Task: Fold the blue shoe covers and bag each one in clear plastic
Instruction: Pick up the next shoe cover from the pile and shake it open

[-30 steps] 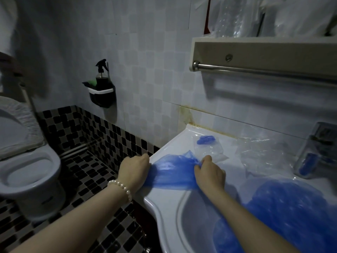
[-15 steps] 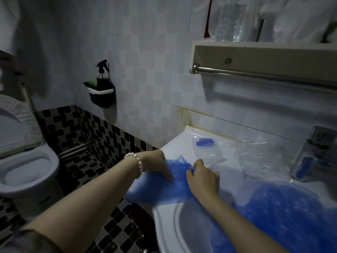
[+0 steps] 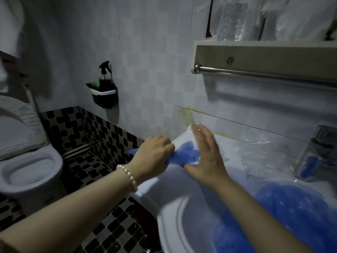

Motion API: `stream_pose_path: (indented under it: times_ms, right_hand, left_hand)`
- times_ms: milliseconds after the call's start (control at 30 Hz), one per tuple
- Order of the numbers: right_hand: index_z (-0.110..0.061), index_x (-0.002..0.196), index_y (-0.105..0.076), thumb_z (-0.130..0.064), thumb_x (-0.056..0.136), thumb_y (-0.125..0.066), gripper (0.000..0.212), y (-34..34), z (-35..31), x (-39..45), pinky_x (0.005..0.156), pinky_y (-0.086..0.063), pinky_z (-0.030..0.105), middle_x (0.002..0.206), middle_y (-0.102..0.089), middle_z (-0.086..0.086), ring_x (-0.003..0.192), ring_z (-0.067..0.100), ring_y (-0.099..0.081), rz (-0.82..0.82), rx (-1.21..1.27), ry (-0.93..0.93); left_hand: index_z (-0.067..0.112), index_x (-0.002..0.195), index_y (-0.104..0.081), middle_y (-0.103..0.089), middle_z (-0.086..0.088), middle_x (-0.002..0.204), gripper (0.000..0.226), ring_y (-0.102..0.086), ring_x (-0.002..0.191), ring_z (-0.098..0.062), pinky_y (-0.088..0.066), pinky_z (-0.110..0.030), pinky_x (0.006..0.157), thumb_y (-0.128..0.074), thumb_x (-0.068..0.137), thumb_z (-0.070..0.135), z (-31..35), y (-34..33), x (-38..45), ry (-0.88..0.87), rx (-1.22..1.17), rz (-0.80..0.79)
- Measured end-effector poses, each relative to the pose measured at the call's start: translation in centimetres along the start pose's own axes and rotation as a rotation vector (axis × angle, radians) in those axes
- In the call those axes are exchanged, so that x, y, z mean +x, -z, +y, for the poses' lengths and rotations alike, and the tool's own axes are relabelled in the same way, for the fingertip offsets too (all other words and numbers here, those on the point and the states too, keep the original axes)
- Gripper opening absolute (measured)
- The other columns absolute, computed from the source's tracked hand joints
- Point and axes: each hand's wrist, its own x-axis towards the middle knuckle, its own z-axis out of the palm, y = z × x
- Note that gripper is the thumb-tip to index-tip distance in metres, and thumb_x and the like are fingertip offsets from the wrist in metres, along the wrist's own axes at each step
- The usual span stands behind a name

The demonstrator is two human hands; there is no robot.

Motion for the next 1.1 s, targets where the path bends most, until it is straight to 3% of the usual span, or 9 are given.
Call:
stream_pose_path:
  times_ms: [133,233,333,433,567,667,733,867,1100]
  right_hand:
    - [-0.015,0.099,-0.067,-0.011,0.056,-0.065,0.042,-2.3,1.5,-3.4,0.086,-0.046,0.035,0.113,-0.065,0.009,0.101,0.026,-0.059,-0.199,-0.123,0.225]
    - [-0.014,0.076,-0.069,-0.017,0.071,-0.056,0.015,-2.5,2.1,-4.5,0.066,-0.044,0.028,0.078,-0.068,-0.002,0.069,0.020,-0.059,-0.254,-0.043,0.226]
    - [-0.015,0.077,-0.074,-0.017,0.069,-0.063,0.013,-1.9,2.2,-4.6,0.069,-0.044,0.018,0.075,-0.070,-0.009,0.068,0.011,-0.061,-0.379,0.119,-0.019]
    - [-0.008,0.089,-0.077,-0.001,0.075,-0.071,0.017,-0.8,2.4,-4.0,0.080,-0.044,0.010,0.082,-0.067,-0.019,0.082,-0.010,-0.059,-0.550,0.353,-0.320]
    - [-0.003,0.058,-0.060,-0.015,0.093,-0.057,0.037,-0.5,2.1,-3.4,0.068,-0.041,0.025,0.071,-0.059,0.015,0.065,0.009,-0.049,-0.591,0.481,-0.497]
    - [-0.019,0.057,-0.052,-0.034,0.095,-0.052,0.041,-1.8,1.7,-3.2,0.078,-0.041,0.034,0.075,-0.055,0.001,0.076,0.017,-0.052,-0.536,0.197,-0.645]
    - [-0.013,0.083,-0.063,-0.043,0.097,-0.043,0.038,-2.7,0.8,-2.8,0.090,-0.035,0.034,0.097,-0.062,0.004,0.102,0.024,-0.051,-0.566,-0.138,-0.679]
    - [-0.010,0.111,-0.060,-0.039,0.101,-0.030,0.043,-3.4,-1.0,-2.3,0.092,-0.027,0.035,0.116,-0.059,0.004,0.114,0.025,-0.043,-0.545,-0.420,-0.573]
    - [-0.021,0.063,-0.052,-0.059,0.092,-0.039,0.050,-3.2,-0.6,-2.3,0.078,-0.024,0.035,0.073,-0.059,-0.003,0.083,0.021,-0.050,-0.495,-0.401,-0.544]
  left_hand:
    - [0.013,0.063,-0.059,-0.058,-0.004,0.075,0.008,-0.053,0.064,-0.024,-0.046,-0.032,0.055,-0.057,0.061,0.019,0.9,-2.5,-4.3,-0.034,-0.104,-0.202]
    - [0.011,0.062,-0.066,-0.060,-0.002,0.077,0.021,-0.054,0.065,-0.020,-0.042,-0.030,0.058,-0.052,0.072,0.023,0.6,-3.0,-5.8,-0.033,-0.123,-0.165]
    - [0.008,0.067,-0.070,-0.059,-0.002,0.077,0.034,-0.055,0.065,-0.019,-0.049,-0.029,0.054,-0.045,0.082,0.025,0.5,-2.9,-6.7,-0.007,-0.212,-0.194]
    - [0.007,0.085,-0.074,-0.061,-0.002,0.096,0.055,-0.060,0.080,-0.018,-0.053,-0.029,0.073,-0.036,0.088,0.047,0.6,-2.6,-7.1,0.118,-0.303,-0.304]
    - [0.003,0.091,-0.072,-0.062,-0.004,0.102,0.054,-0.057,0.089,-0.014,-0.042,-0.024,0.086,-0.045,0.093,0.049,0.4,-1.5,-6.2,0.382,-0.495,-0.404]
    - [-0.001,0.066,-0.058,-0.055,-0.013,0.069,0.048,-0.046,0.060,-0.020,-0.037,-0.034,0.066,-0.048,0.097,0.034,0.2,-1.6,-5.1,0.606,-0.550,-0.387]
    - [0.007,0.057,-0.047,-0.044,-0.009,0.058,0.049,-0.035,0.050,-0.015,-0.028,-0.032,0.058,-0.048,0.097,0.034,0.2,-1.9,-4.6,0.693,-0.496,-0.412]
    - [0.002,0.068,-0.063,-0.061,-0.017,0.075,0.040,-0.054,0.070,-0.027,-0.028,-0.030,0.063,-0.051,0.095,0.030,0.9,-2.4,-4.1,0.708,-0.271,-0.394]
    - [0.005,0.077,-0.064,-0.057,-0.008,0.088,0.024,-0.054,0.077,-0.022,-0.044,-0.036,0.072,-0.053,0.086,0.025,1.0,-2.8,-4.3,0.549,-0.119,-0.383]
